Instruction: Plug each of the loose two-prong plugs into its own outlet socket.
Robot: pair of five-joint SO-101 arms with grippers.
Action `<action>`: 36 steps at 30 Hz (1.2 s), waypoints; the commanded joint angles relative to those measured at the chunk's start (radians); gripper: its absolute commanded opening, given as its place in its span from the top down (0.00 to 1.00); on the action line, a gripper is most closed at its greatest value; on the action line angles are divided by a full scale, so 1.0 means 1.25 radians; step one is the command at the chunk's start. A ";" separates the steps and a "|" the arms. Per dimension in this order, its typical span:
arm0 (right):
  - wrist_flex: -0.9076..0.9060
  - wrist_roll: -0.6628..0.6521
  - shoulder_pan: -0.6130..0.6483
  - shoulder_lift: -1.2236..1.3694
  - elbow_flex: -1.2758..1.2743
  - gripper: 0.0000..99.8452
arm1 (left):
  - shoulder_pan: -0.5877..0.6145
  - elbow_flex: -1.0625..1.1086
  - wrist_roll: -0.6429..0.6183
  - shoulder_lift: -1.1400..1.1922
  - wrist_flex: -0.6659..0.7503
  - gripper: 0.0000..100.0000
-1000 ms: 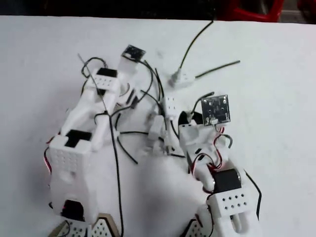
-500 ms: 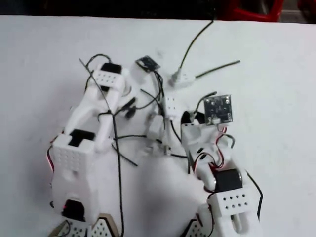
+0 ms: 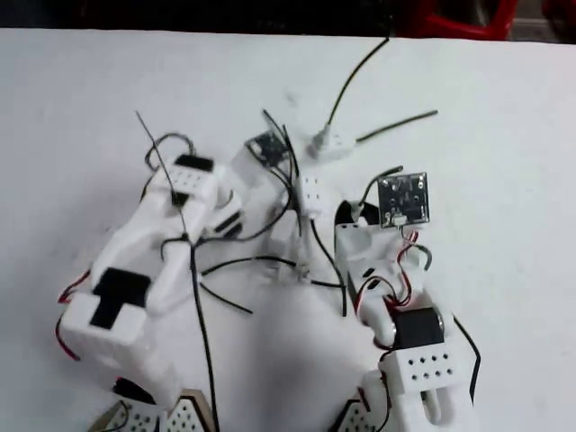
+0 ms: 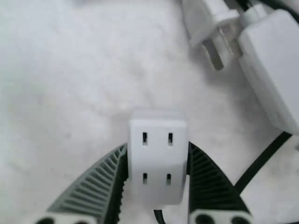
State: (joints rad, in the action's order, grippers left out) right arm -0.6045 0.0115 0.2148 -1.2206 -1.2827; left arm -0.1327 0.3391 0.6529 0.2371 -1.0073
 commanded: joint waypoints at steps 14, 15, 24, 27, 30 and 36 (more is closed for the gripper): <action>-0.010 0.002 0.104 -0.004 0.011 0.98 | 0.110 0.086 -0.162 -0.471 -0.122 0.71; -0.010 0.001 0.123 -0.004 0.016 0.98 | 0.136 0.086 -0.178 -0.494 -0.136 0.71; -0.015 0.002 0.263 0.170 0.183 0.98 | 0.348 0.188 -0.249 -0.699 -0.190 0.71; -0.009 0.005 0.294 0.269 0.247 0.98 | 0.377 0.287 -0.249 -0.783 -0.188 0.71; -0.009 0.005 0.311 0.359 0.315 0.98 | 0.408 0.422 -0.249 -0.872 -0.137 0.71; 0.096 -0.028 0.326 0.527 0.379 0.98 | 0.420 0.705 -0.250 -1.030 0.014 0.71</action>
State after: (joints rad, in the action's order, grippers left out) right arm -0.5478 0.0115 0.6153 -0.6314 -0.8838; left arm 0.3782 1.0311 0.3537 -0.9168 -1.1055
